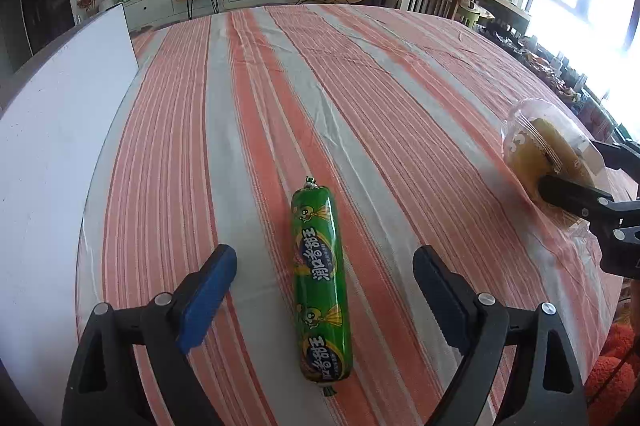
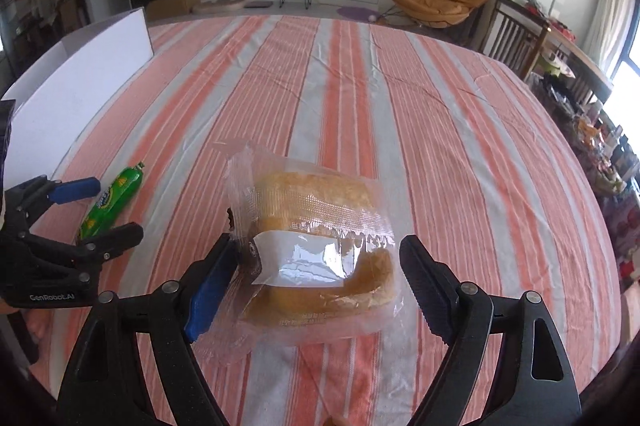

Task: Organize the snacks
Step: 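Grasp the green sausage stick with the left tool while the right tool holds the bread bag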

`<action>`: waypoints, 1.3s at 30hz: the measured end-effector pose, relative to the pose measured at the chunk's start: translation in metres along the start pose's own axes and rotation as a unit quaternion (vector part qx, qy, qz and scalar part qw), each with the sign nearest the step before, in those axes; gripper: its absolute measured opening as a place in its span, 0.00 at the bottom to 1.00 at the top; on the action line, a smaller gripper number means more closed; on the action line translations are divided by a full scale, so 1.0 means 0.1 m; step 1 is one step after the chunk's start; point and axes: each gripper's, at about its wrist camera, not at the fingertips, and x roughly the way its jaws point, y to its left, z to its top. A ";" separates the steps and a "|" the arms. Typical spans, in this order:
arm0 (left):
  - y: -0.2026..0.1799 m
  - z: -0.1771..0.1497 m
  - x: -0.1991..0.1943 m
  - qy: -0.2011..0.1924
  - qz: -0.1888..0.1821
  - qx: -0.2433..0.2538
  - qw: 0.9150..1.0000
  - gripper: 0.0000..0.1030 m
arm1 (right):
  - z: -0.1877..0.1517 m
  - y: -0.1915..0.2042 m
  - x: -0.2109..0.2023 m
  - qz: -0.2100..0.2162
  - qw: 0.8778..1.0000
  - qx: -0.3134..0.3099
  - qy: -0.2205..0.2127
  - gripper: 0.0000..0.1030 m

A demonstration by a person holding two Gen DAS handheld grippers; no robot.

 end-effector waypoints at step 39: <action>0.06 -0.04 -0.05 -0.016 0.024 -0.004 1.000 0.59 | -0.45 -0.25 0.17 -0.042 0.955 0.292 0.006 0.72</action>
